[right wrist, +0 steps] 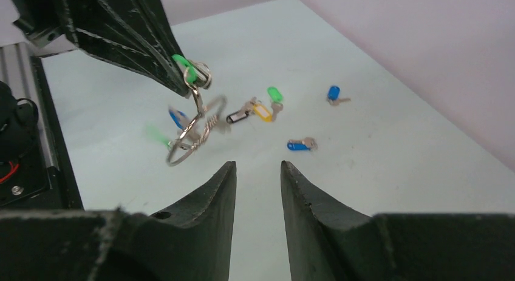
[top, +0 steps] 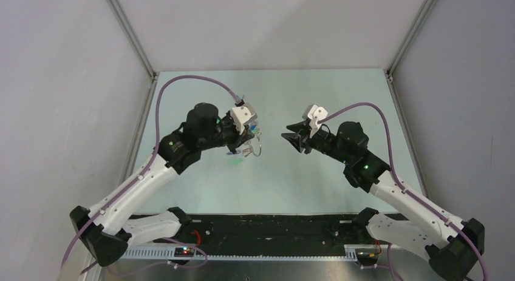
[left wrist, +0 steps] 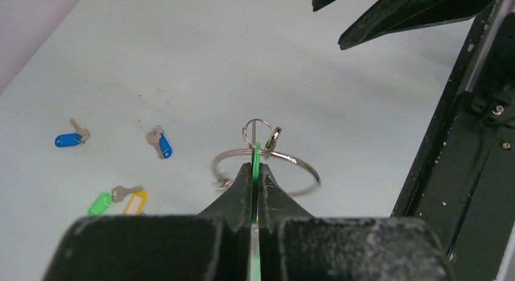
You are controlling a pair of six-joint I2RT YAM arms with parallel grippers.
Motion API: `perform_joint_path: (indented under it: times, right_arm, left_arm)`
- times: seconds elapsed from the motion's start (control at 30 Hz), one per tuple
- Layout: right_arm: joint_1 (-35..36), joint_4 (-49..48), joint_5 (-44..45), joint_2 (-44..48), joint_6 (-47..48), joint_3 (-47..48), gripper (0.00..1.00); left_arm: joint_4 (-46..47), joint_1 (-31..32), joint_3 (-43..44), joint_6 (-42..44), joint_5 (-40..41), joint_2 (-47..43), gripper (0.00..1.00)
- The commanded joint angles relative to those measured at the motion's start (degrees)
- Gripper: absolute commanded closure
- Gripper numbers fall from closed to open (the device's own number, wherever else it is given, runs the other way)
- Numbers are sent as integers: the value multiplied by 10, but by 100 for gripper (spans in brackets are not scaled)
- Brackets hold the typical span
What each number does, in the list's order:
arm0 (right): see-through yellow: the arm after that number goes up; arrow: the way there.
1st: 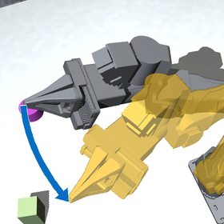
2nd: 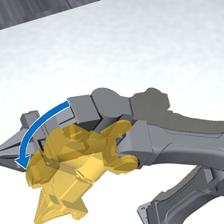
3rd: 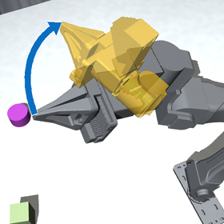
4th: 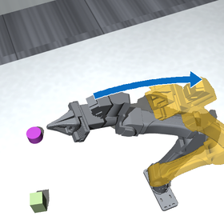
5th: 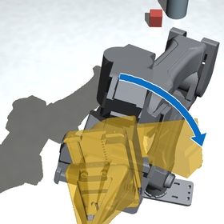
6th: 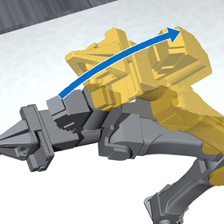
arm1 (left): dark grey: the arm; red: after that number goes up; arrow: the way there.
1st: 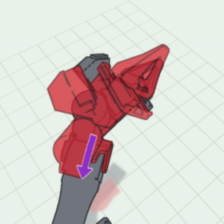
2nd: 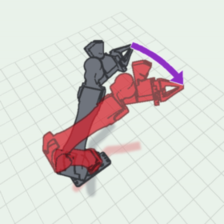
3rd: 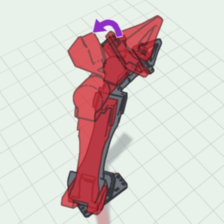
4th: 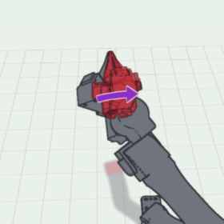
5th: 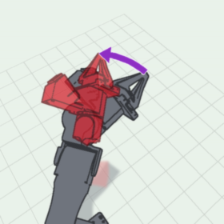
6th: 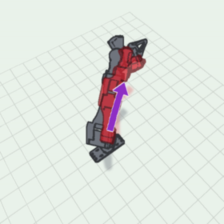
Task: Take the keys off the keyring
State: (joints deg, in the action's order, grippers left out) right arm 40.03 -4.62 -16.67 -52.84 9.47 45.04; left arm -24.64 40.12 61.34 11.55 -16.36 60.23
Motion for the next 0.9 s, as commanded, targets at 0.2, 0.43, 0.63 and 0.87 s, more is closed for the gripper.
perform_joint_path:
  times: [0.2, 0.43, 0.63, 0.87]
  right_arm:
    - [33, -141, -83, -1, 26, -38, 66]
    - [34, -197, -123, -34, 32, -44, 67]
    - [37, -248, -149, -63, 22, -43, 64]
    - [42, -288, -175, -87, 22, -43, 61]
  left_arm:
    - [-120, 2, 94, 96, -10, 8, 100]
    - [-122, 46, 91, 213, 43, -16, 100]
    - [-122, 77, 111, 287, 143, -17, 100]
    - [-122, 119, 114, 399, 218, -29, 100]
